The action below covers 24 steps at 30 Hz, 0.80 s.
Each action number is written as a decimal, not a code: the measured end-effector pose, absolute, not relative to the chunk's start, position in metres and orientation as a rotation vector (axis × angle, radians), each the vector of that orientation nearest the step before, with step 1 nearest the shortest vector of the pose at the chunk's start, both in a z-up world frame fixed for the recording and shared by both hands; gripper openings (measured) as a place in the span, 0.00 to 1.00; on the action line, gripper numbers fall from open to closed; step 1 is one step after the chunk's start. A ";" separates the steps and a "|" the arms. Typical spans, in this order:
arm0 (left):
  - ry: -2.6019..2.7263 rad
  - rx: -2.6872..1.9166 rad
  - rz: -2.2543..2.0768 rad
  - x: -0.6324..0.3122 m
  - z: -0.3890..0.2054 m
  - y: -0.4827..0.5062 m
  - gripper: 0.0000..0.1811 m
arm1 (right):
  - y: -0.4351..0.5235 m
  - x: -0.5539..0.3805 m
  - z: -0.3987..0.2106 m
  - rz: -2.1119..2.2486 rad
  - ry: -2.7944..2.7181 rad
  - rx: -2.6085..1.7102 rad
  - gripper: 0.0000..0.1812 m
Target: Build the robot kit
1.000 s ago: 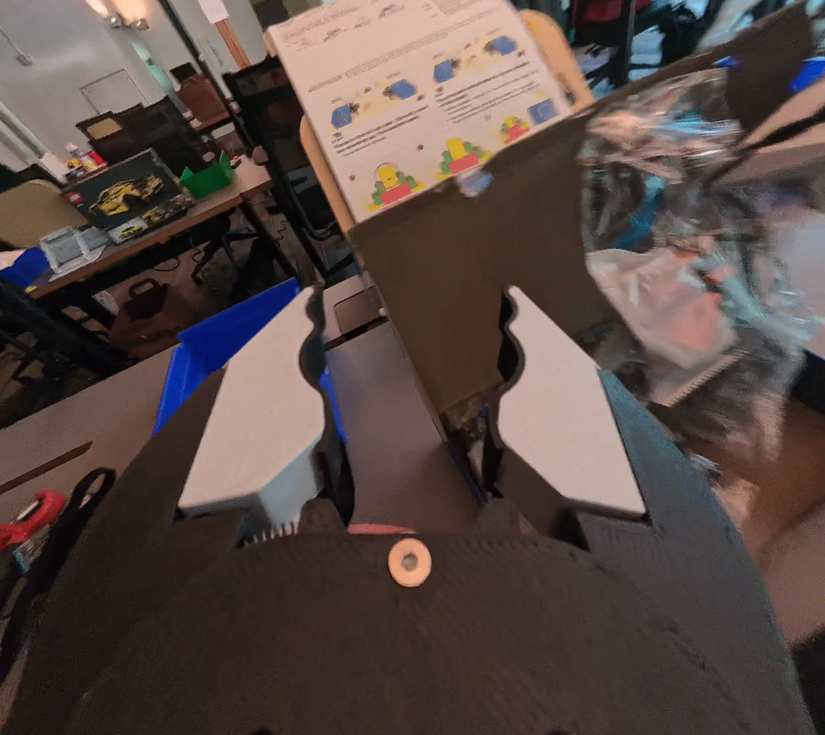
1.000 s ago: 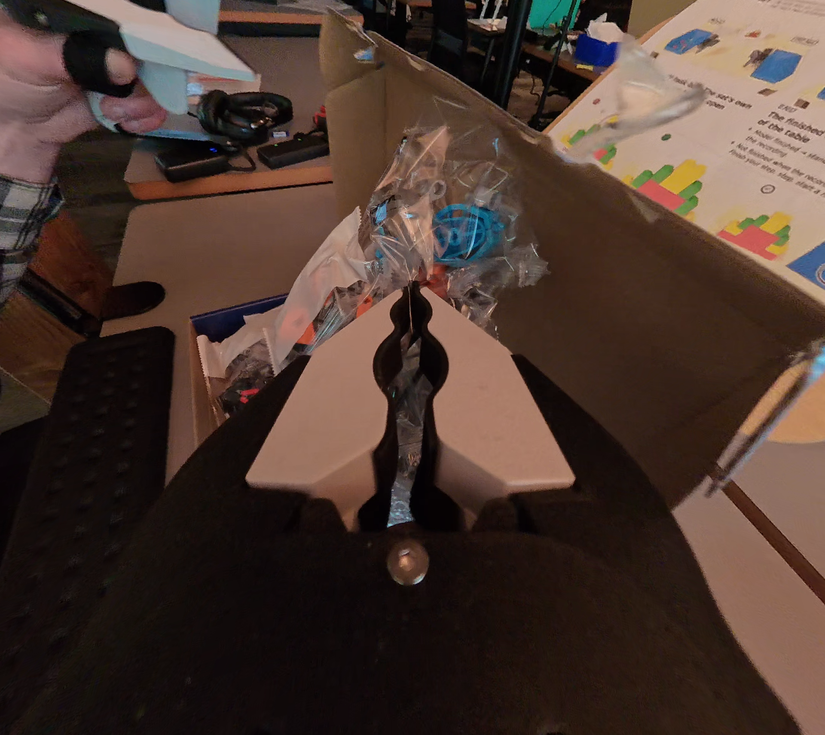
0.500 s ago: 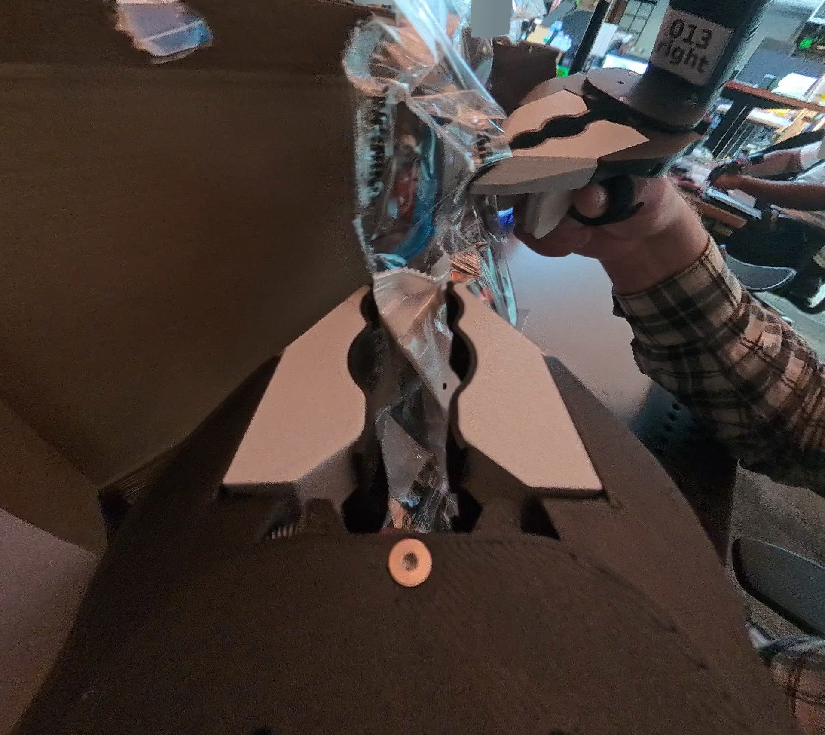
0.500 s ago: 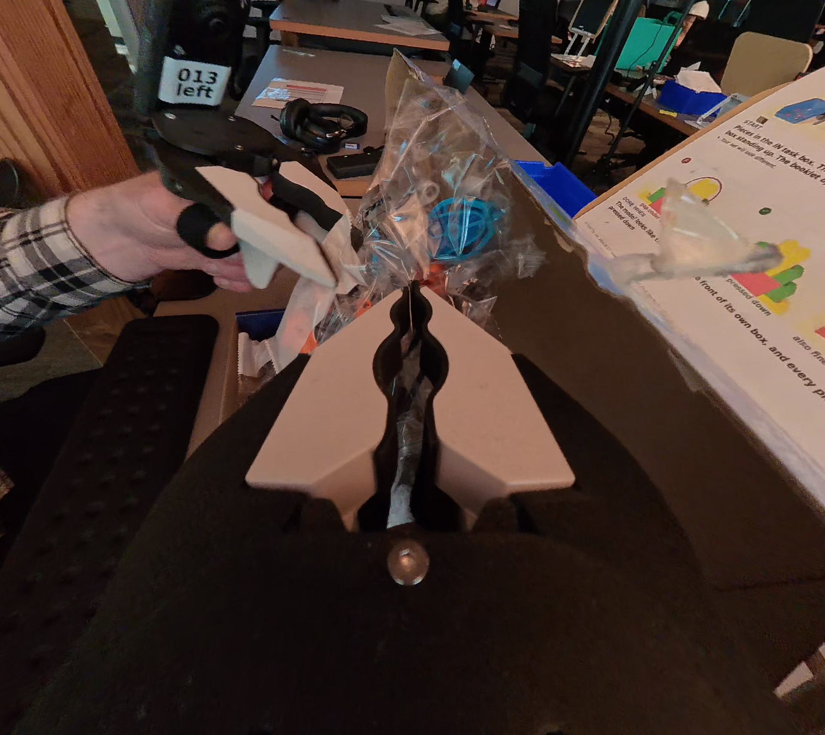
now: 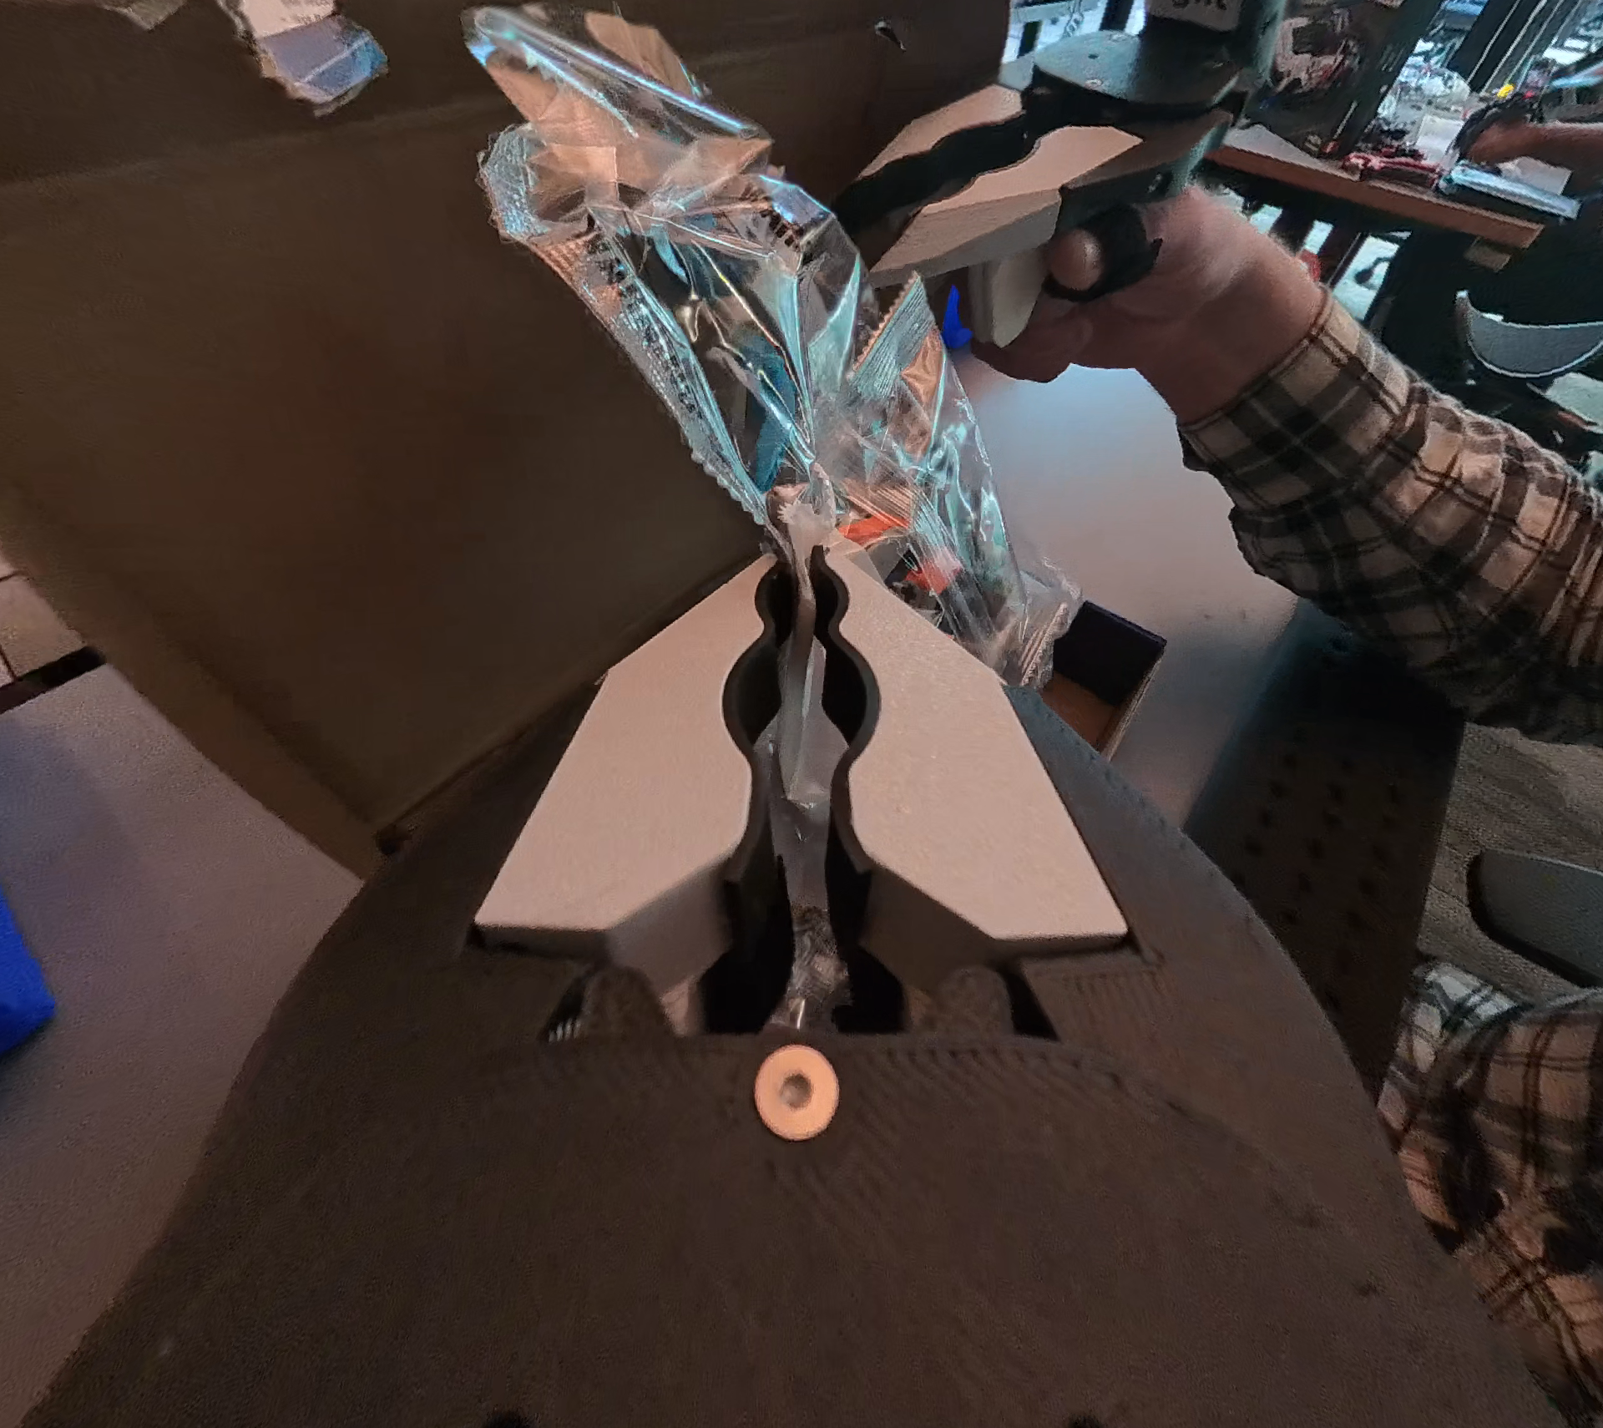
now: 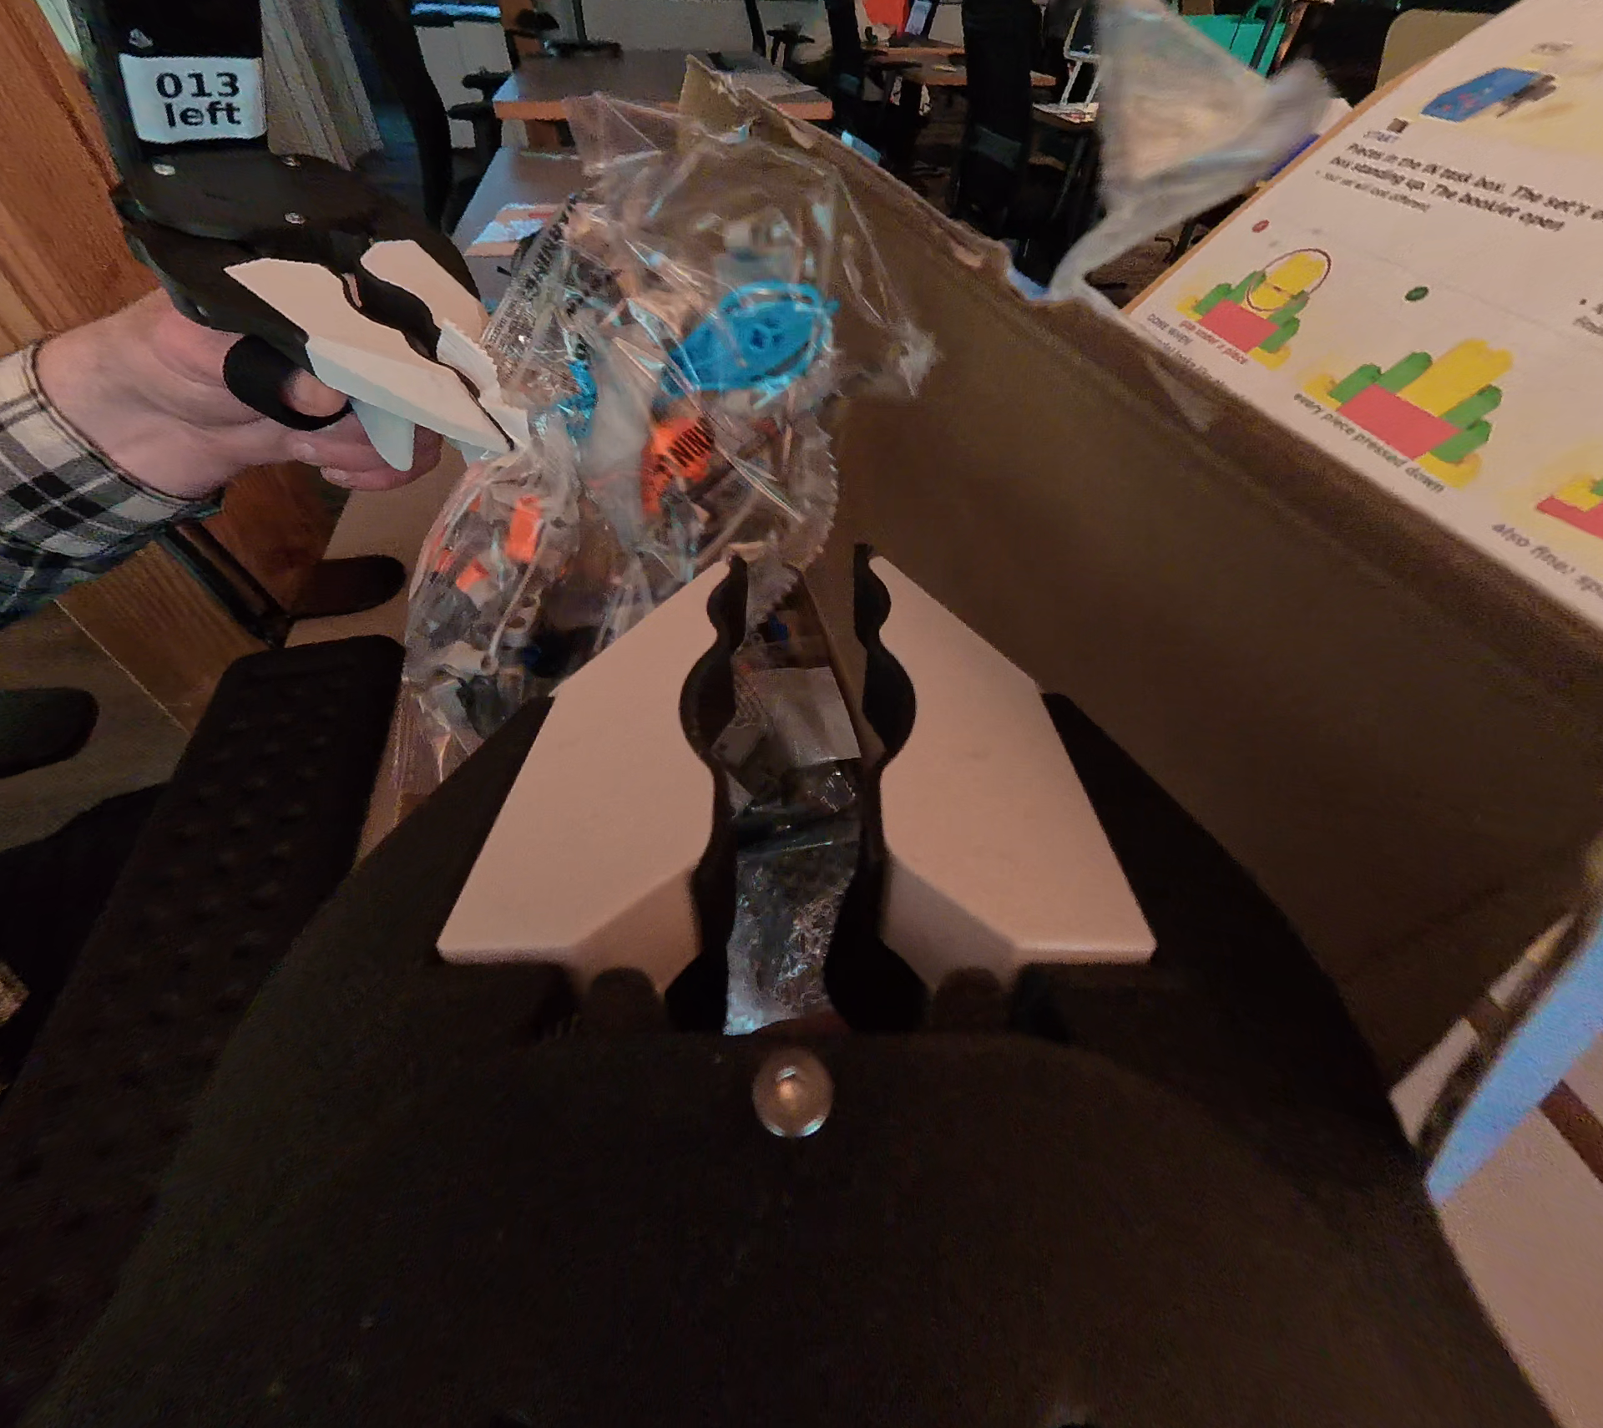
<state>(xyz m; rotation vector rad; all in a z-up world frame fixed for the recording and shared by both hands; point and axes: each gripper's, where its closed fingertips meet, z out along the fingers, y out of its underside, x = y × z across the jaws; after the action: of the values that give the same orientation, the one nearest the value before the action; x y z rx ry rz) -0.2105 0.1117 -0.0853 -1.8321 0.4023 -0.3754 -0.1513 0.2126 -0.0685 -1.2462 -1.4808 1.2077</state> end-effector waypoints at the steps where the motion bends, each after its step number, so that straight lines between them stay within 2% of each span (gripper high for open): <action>1: 0.413 -1.834 -0.370 -0.214 -0.085 0.109 0.00 | 0.215 -0.151 -0.070 1.204 -1.477 -1.256 0.14; 5: 0.410 -1.830 -0.332 -0.236 -0.075 0.097 0.00 | 0.210 -0.153 -0.078 1.145 -1.528 -1.264 0.20; 11: 0.418 -1.782 -0.357 -0.248 -0.068 0.088 0.00 | 0.157 -0.156 -0.095 1.262 -1.766 -1.214 0.38; 13: 0.427 -1.779 -0.359 -0.245 -0.068 0.088 0.00 | 0.142 -0.161 -0.108 1.257 -1.841 -1.213 0.37; 16: 0.443 -1.770 -0.349 -0.239 -0.063 0.088 0.00 | 0.125 -0.172 -0.124 1.280 -1.895 -1.225 0.25; 17: 0.444 -1.765 -0.339 -0.239 -0.060 0.088 0.00 | 0.125 -0.174 -0.137 1.220 -1.938 -1.246 0.24; 19: 0.430 -1.754 -0.322 -0.240 -0.055 0.088 0.00 | 0.126 -0.172 -0.160 1.118 -2.029 -1.284 0.34; 21: 0.428 -1.749 -0.314 -0.240 -0.051 0.087 0.00 | 0.123 -0.167 -0.167 1.119 -2.083 -1.287 0.39; 24: 0.421 -1.747 -0.292 -0.240 -0.049 0.088 0.00 | 0.125 -0.159 -0.177 1.054 -2.151 -1.265 0.33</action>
<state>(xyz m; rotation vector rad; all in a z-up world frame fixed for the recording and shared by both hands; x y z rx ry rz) -0.2403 0.0876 -0.0488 -1.7468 0.4212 -0.2920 -0.1595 0.1247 -0.1773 -1.2646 -2.1508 1.0535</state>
